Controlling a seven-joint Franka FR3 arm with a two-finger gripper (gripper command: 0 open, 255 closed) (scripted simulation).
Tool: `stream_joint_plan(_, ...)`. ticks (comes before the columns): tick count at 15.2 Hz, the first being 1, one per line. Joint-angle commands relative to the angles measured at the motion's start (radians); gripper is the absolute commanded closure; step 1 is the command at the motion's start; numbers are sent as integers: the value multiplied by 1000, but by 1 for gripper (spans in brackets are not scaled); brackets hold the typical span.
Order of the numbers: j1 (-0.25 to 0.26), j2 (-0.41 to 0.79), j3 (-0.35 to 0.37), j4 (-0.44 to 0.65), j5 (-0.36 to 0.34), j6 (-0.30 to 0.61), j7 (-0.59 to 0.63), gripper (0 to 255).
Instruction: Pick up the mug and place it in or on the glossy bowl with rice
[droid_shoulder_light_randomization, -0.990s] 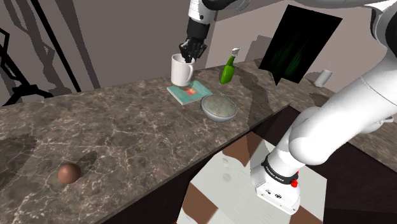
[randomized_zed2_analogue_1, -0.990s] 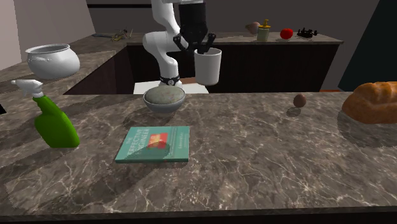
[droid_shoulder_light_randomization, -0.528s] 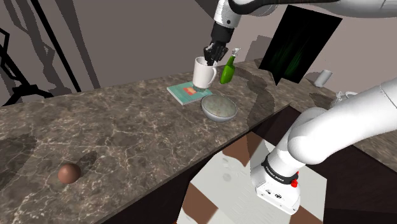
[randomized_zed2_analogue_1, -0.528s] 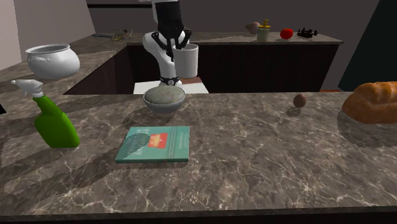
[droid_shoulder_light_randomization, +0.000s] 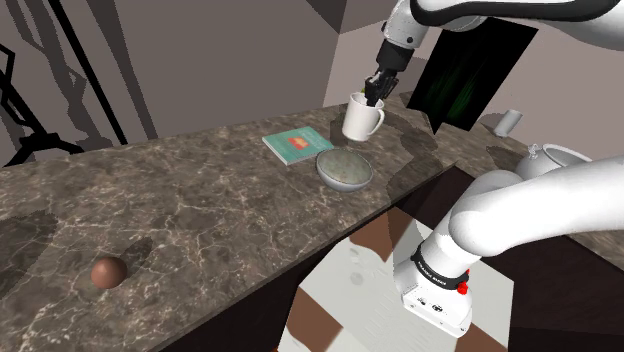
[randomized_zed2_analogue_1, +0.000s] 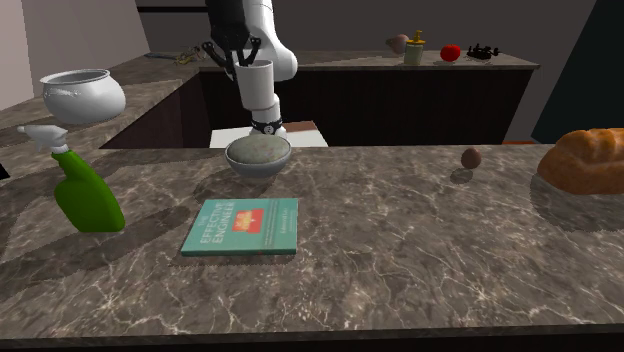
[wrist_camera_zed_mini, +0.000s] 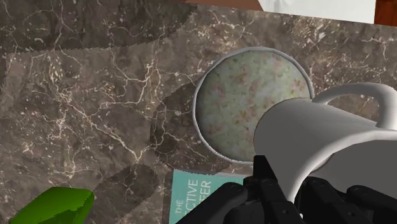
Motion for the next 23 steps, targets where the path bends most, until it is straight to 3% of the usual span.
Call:
stream_joint_plan(1, -12, -34, -19, -33, -15, -2, -24, 255)
stream_joint_plan(17, -18, -10, -34, -233, -24, 222, -34, 255)
stream_joint_plan(23, -18, -8, -35, -239, -24, 230, -35, 255)
